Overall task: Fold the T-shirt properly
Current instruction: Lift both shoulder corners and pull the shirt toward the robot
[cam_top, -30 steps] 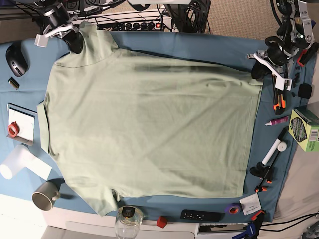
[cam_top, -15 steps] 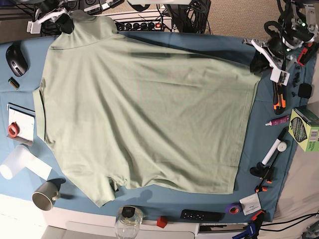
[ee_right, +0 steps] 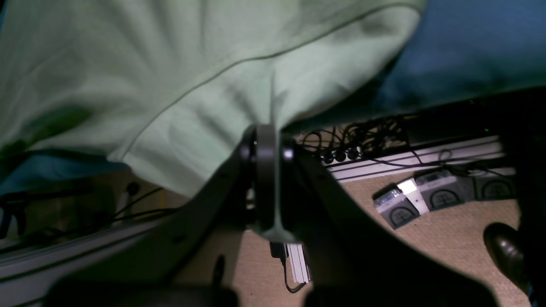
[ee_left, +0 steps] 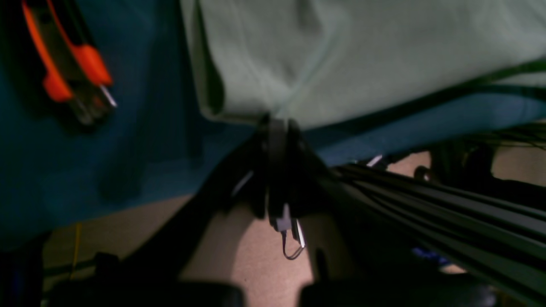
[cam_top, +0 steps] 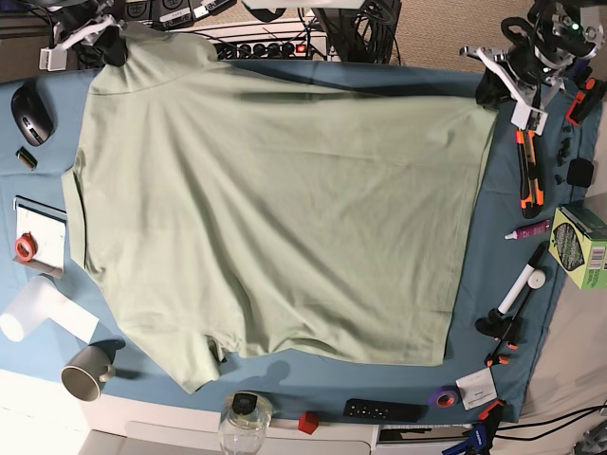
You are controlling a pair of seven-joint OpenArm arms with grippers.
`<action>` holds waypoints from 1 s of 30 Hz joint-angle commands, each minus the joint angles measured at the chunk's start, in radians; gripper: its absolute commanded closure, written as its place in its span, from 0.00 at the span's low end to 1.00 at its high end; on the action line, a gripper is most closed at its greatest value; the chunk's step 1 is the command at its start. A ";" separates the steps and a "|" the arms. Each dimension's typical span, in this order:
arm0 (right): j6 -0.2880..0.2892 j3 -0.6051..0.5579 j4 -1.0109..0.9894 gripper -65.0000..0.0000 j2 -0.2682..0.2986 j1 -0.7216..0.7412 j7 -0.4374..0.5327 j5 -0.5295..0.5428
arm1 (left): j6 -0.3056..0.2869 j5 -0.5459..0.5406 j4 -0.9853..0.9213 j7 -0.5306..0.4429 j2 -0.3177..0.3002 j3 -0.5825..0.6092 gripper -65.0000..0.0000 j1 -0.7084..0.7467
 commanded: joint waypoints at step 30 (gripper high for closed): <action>0.002 0.077 0.014 1.00 0.059 -0.147 -0.035 0.098 | -0.004 0.026 0.114 0.019 -0.008 -0.008 1.00 0.186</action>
